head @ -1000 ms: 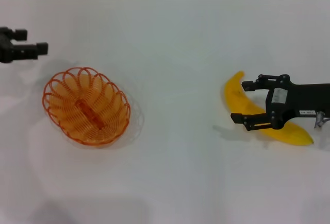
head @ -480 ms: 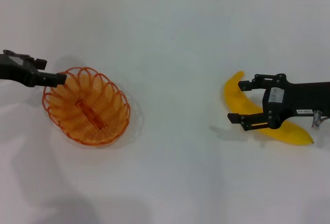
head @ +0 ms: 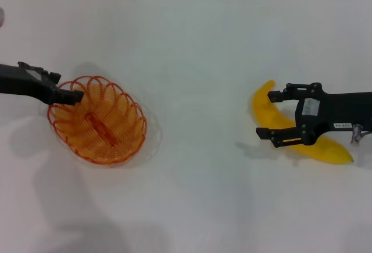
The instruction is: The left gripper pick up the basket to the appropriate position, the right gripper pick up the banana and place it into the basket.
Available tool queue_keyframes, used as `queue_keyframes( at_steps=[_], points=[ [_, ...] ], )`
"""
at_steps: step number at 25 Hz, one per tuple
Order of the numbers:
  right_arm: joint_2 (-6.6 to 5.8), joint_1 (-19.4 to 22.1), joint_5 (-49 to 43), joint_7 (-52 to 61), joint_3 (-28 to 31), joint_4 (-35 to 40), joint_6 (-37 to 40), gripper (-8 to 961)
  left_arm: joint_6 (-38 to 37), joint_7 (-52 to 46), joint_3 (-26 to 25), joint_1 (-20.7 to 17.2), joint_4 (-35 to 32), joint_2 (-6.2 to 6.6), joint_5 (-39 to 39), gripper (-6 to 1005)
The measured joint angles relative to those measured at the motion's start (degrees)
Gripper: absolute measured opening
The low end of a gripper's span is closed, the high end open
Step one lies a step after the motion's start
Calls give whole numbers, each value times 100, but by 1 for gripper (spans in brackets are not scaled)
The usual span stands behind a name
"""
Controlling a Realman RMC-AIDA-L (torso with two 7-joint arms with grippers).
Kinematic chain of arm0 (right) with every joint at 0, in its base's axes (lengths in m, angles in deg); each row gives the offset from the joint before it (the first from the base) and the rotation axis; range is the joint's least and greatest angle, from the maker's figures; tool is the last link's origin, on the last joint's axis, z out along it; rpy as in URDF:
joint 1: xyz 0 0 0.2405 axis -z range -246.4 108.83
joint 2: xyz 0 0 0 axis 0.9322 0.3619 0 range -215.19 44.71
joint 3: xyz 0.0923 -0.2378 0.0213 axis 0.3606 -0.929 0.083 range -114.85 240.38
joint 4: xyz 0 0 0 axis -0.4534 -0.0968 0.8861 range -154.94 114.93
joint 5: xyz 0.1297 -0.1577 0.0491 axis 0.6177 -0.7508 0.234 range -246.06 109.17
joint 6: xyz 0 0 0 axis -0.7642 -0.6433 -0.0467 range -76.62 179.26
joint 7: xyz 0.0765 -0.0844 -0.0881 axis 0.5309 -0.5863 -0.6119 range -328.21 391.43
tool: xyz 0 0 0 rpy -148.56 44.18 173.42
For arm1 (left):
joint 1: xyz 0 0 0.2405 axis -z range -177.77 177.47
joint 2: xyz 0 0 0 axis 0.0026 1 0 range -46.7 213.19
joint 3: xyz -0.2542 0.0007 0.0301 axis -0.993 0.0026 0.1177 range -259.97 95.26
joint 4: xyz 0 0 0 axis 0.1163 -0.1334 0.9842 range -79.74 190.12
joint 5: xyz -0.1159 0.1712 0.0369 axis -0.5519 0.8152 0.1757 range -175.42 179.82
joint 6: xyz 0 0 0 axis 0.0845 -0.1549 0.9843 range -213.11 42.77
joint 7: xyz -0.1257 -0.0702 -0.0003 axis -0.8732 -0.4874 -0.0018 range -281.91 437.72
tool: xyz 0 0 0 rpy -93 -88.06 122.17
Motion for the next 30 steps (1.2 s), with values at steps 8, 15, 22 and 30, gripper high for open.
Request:
queue_keyframes(
  at_steps=[8,15,22,30],
  points=[
    [0,0,0,0,-13,0,1,879,81,-5,-5,19,3,-52,77,708],
    [0,-7,0,0,-13,0,1,878,113,6,-5,110,173,-51,74,701],
    [0,-9,-2,0,-77,-2,-5,878,167,38,-5,149,279,-54,110,694],
    [0,-19,-5,-2,-75,-68,-41,877,241,58,-5,141,281,-58,91,686]
  ],
)
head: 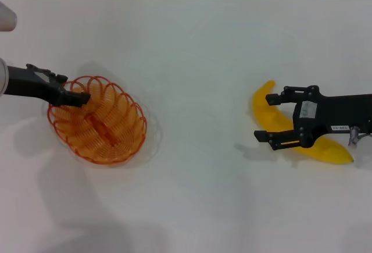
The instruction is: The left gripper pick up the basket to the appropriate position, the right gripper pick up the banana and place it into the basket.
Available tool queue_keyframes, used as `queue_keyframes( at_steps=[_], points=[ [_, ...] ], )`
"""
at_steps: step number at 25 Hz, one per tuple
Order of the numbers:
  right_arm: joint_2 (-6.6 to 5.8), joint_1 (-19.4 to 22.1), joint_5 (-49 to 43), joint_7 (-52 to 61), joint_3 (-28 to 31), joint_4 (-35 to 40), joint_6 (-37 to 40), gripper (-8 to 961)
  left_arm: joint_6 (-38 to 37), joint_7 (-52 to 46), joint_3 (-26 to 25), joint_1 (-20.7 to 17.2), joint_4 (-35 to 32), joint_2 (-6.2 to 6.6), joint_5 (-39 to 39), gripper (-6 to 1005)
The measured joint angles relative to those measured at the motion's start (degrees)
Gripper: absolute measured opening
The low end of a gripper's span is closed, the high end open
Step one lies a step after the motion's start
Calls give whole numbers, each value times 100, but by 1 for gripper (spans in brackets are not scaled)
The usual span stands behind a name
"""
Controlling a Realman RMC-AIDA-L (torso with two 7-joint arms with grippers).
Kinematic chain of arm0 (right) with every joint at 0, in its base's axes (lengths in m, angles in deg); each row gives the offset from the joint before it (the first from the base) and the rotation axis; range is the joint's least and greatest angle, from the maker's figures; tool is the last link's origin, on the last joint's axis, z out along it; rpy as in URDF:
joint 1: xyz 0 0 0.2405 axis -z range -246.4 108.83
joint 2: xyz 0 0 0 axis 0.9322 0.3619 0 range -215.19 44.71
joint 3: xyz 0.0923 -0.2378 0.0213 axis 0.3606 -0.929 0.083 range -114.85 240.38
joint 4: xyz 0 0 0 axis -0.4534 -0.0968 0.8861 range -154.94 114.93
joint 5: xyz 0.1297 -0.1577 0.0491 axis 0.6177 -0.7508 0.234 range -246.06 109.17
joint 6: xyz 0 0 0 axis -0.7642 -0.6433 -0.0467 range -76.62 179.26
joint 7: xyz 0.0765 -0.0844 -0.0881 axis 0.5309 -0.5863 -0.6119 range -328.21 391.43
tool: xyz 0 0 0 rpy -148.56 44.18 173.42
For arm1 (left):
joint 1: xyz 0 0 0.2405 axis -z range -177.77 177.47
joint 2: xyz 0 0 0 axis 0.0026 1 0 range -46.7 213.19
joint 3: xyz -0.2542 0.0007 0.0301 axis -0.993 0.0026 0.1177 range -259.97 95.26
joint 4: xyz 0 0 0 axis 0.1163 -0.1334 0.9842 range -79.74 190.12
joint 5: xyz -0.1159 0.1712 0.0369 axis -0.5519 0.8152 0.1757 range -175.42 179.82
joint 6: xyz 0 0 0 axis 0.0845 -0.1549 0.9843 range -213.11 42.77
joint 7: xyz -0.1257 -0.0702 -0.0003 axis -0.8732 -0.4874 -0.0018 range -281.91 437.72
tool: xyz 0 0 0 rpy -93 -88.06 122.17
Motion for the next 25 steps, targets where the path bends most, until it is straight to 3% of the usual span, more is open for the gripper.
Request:
queue_keyframes(
  at_steps=[12,17,20,25],
  points=[
    [0,2,2,0,1,-11,2,876,-3,6,125,-6,66,-1,19,674],
    [0,2,1,1,1,-17,0,876,6,37,226,-16,55,-7,-28,421],
    [0,2,-1,-18,1,-68,-6,875,20,38,233,-25,37,-8,-66,211],
    [0,2,-3,-34,0,-103,-12,875,35,45,242,-67,-114,-10,-149,158]
  ],
)
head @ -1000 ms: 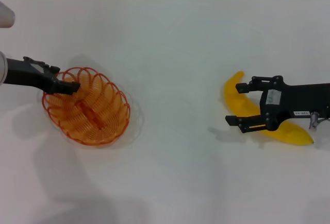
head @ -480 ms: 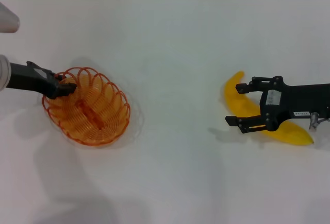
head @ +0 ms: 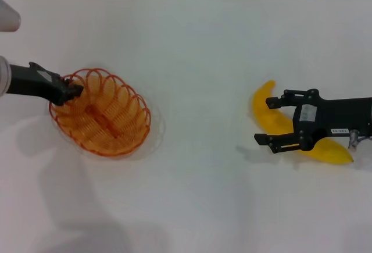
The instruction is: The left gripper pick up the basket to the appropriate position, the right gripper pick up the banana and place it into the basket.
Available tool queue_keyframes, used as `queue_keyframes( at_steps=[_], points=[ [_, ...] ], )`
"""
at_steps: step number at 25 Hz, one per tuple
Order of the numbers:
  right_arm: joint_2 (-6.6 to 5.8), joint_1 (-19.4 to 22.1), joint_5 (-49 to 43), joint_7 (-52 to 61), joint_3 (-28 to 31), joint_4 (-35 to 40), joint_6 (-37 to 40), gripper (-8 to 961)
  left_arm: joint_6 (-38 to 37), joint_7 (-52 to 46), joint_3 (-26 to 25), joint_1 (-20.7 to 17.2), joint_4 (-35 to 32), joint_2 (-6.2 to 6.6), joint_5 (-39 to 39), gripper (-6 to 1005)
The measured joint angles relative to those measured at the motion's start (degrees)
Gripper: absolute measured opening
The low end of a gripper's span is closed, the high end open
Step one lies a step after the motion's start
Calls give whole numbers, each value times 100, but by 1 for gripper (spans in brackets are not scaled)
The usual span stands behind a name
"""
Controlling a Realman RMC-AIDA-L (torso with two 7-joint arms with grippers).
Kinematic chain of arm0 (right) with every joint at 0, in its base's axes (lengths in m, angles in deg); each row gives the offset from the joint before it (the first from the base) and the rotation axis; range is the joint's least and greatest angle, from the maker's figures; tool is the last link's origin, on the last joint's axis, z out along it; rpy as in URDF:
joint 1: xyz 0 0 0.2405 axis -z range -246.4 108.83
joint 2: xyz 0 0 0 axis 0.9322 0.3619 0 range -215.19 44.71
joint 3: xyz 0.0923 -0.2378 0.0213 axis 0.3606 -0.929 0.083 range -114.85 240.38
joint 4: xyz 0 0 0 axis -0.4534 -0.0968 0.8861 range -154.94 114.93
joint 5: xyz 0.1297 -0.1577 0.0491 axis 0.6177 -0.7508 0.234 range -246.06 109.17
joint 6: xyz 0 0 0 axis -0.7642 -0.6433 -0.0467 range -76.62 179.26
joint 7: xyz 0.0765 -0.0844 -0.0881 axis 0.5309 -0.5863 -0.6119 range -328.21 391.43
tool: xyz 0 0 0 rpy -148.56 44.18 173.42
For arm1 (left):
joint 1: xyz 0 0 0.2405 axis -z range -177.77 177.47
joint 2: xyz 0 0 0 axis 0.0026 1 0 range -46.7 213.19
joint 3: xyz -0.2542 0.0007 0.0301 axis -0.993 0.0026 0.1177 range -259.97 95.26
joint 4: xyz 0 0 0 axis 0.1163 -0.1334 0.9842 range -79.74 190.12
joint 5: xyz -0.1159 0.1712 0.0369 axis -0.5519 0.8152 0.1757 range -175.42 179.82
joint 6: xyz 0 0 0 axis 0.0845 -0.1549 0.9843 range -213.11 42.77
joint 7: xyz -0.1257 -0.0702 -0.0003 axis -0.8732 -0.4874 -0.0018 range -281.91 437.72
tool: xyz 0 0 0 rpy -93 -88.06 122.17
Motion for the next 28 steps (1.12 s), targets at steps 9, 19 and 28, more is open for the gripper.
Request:
queue_keyframes(
  at_steps=[9,19,28],
  points=[
    [0,-1,-4,-4,35,-38,0,874,-37,122,65,-49,-158,-6,-303,156],
    [0,-44,-12,-8,0,-43,-2,873,39,297,164,0,-216,-9,-696,126],
    [0,-68,-19,-9,0,-39,-8,873,515,425,377,63,-85,-45,-1104,93]
  ],
)
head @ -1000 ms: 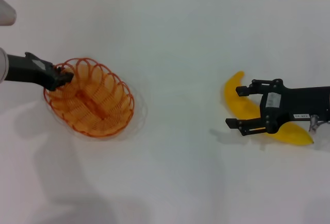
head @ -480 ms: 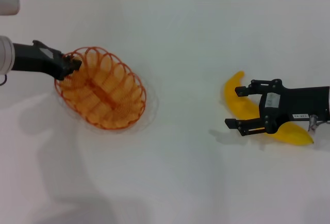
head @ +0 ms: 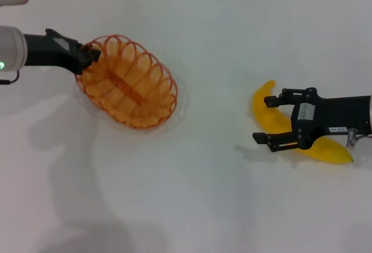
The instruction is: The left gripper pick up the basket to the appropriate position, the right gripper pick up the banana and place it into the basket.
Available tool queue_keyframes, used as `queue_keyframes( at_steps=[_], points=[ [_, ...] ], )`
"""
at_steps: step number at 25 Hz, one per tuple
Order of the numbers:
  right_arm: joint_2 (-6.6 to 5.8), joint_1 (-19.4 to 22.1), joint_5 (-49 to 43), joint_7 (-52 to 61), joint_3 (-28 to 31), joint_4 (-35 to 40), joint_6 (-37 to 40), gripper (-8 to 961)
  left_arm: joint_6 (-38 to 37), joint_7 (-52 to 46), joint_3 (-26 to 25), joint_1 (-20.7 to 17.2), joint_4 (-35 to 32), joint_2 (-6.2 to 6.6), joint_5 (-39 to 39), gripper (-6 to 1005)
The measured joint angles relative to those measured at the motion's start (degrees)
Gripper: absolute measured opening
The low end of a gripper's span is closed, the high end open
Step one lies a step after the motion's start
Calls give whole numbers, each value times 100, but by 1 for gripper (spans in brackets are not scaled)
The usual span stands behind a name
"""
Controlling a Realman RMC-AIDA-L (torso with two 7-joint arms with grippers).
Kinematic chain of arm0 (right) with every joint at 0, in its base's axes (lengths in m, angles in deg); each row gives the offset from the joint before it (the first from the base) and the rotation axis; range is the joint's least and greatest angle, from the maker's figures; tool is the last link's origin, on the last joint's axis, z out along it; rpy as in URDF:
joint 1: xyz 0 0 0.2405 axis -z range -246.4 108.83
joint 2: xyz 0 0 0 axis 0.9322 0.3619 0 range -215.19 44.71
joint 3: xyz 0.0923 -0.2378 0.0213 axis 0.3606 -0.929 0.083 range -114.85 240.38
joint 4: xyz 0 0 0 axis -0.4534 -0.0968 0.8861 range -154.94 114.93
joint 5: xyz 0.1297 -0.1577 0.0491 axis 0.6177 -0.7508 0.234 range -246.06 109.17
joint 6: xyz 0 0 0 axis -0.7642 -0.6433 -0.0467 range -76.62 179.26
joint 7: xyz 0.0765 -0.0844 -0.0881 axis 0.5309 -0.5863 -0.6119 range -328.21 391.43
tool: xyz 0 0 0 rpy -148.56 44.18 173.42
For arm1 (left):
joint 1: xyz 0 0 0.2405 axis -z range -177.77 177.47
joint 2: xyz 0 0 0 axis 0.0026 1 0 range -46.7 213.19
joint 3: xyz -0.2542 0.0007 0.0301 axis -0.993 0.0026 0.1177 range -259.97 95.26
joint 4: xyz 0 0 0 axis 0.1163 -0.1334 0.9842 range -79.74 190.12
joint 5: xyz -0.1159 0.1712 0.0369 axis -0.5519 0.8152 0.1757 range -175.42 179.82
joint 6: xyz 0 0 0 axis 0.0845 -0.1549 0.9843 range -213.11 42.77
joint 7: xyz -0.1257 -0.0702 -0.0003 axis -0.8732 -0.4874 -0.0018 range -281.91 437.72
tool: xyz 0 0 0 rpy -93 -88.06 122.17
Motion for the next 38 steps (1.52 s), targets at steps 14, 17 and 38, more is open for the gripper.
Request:
queue_keyframes(
  at_steps=[14,17,38],
  points=[
    [0,-111,-11,0,-73,-135,0,871,825,694,13,171,790,0,-1029,83],
    [1,-134,-15,0,-94,-150,0,871,919,824,11,194,892,1,-1128,81],
    [-8,-112,-18,3,-97,-159,0,869,788,1622,824,141,749,12,-2776,77]
  ],
)
